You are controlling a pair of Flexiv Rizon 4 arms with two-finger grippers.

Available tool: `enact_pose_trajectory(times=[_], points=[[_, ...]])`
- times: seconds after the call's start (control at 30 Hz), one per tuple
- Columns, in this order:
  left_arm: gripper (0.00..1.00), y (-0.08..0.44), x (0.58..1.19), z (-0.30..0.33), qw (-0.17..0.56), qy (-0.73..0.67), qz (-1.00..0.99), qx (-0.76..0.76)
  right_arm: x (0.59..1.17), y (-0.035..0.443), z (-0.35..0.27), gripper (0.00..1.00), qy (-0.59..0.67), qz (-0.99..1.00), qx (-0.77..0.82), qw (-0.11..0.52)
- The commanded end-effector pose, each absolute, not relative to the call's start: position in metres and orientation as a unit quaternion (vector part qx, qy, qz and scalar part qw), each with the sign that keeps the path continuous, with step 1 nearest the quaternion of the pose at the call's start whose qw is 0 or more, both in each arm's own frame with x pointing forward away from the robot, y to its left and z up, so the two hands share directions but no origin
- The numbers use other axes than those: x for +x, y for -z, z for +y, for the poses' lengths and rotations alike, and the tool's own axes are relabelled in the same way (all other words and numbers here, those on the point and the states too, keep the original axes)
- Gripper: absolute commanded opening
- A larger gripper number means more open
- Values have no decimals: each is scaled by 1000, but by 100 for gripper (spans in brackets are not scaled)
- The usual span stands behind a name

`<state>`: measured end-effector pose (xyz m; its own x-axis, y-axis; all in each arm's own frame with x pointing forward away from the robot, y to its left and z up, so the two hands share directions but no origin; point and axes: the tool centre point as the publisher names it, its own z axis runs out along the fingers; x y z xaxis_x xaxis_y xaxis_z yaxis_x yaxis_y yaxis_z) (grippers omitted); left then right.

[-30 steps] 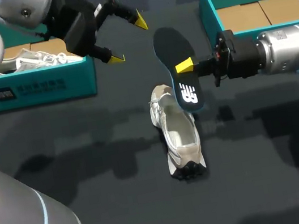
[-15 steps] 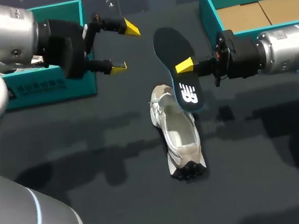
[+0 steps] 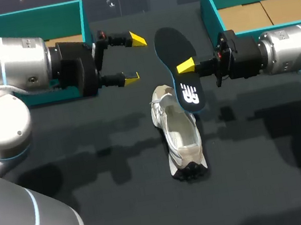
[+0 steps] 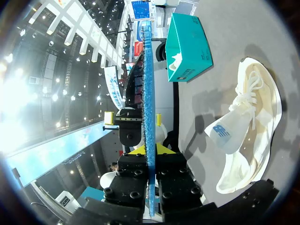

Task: Take the shoe out of the shoebox, open the shoe tongue, remove and reinsert the insole, then place the shoe into the shoebox

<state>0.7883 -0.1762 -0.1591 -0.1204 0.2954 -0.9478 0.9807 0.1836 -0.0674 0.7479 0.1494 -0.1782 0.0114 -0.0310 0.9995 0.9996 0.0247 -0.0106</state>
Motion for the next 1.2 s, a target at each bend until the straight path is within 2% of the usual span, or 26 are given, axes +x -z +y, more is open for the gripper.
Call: enact_pose_trajectory(times=[0.03,0.3,0.47,0.5,0.53,0.63,0.73,0.83,1.2], points=[[100,172,787,-190,460,420,619,479,743,178,155,0,503,-493,-487,516],[99,180,787,-203,465,441,616,458,737,178,169,0,504,-487,-485,524],[87,186,787,-208,478,438,614,451,735,179,176,0,505,-480,-489,524],[81,187,786,-209,480,436,613,451,734,179,177,0,507,-479,-488,524],[71,188,786,-209,482,437,612,450,734,179,178,0,508,-479,-488,524],[66,189,785,-211,485,438,611,447,733,179,180,0,508,-477,-489,524],[56,190,784,-213,489,439,609,445,733,179,182,0,507,-477,-492,523],[50,191,785,-215,493,437,606,445,734,179,185,0,505,-477,-491,526],[44,193,788,-222,503,439,600,440,734,180,191,0,504,-476,-485,532]])
